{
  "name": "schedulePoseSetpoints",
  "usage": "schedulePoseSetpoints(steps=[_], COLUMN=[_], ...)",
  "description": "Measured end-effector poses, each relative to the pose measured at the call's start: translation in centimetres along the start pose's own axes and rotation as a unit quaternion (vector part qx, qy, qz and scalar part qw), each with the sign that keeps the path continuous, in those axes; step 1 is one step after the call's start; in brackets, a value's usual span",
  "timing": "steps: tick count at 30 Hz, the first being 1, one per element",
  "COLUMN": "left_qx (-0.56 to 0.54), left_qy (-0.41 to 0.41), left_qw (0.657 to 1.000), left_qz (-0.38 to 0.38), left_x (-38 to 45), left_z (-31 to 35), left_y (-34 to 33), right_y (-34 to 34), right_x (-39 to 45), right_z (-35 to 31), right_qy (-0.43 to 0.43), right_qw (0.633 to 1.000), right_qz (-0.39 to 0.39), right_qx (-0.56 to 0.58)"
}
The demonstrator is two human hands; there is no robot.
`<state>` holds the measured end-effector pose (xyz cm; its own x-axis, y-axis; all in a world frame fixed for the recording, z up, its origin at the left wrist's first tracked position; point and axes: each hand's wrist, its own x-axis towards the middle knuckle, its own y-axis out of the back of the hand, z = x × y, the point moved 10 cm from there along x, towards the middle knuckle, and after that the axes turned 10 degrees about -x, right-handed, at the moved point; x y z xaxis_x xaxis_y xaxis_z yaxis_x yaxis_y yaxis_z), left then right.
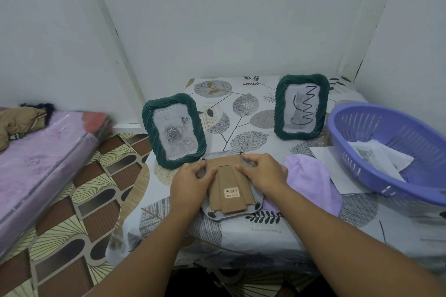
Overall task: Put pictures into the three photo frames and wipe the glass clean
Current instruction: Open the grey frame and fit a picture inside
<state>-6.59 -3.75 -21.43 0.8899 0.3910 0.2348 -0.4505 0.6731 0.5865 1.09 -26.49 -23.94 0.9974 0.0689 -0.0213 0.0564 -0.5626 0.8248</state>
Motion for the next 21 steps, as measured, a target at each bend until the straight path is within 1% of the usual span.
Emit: schedulePoseSetpoints(steps=[9,14,16,18,21], left_qx=[0.001,-0.007,-0.014,-0.045,-0.118], left_qy=[0.001,0.006,0.007,0.008,0.03], left_qw=[1.0,1.0,1.0,0.999,0.993], left_qz=[-0.001,0.001,0.004,0.01,0.002], left_x=[0.0,-0.1,-0.2,-0.3,-0.2], left_z=[-0.1,0.0,0.1,0.3,0.8], left_y=[-0.1,0.0,0.3,0.8,1.8], right_y=[-0.8,-0.4,-0.3,0.4,2.4], right_x=[0.3,0.2,0.1,-0.5,-2.3], right_z=[0.0,-0.2,-0.3,-0.4,-1.9], right_qy=[0.007,0.013,0.015,0.018,0.066], right_qw=[0.999,0.999,1.0,1.0,0.997], right_qz=[-0.02,-0.019,-0.019,-0.003,0.033], right_qx=[-0.042,-0.037,-0.013,0.016,-0.006])
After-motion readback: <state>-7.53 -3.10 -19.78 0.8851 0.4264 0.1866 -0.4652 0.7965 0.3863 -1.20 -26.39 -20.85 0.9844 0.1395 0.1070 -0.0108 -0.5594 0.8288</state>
